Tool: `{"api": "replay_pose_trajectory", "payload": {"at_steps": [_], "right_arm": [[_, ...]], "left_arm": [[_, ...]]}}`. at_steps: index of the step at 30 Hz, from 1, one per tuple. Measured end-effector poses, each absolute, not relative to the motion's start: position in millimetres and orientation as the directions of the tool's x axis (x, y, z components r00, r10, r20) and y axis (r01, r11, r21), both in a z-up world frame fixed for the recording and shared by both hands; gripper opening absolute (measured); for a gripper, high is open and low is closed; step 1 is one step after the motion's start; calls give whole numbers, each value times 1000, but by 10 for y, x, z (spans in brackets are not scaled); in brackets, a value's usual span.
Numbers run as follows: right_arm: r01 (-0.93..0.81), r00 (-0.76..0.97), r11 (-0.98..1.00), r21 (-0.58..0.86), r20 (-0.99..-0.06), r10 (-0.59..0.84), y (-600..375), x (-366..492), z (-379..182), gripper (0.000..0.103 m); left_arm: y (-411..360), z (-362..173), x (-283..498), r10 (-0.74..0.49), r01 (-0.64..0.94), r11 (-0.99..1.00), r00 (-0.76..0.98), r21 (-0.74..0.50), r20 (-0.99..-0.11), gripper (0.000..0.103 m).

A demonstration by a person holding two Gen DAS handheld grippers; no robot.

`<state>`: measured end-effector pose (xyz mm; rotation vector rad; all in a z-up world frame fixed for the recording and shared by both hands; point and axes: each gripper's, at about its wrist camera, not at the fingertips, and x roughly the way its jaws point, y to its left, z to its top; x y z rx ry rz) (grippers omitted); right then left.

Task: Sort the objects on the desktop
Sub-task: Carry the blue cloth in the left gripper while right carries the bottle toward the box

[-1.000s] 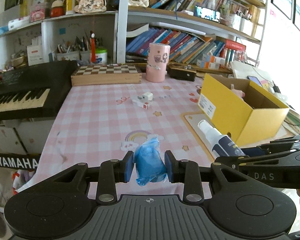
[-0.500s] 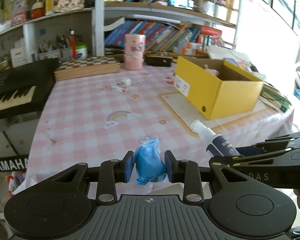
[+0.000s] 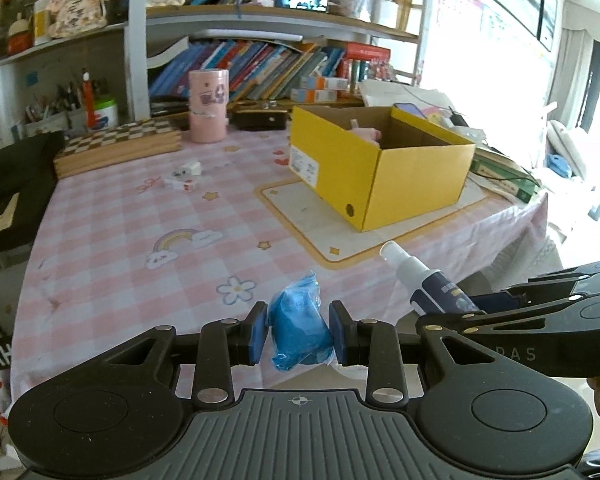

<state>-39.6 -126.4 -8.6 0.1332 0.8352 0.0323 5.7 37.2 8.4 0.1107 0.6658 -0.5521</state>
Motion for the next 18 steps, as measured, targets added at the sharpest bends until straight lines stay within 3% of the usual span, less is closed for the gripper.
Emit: {"api": "replay_pose_trajectory", "payload": {"at_steps": [18], "right_arm": [[153,682,982,114,-731,-21,-1760,-506,-51,30]], "left_arm": [[-198,95,148,-543,642,763,580,-69,-607,31]]}}
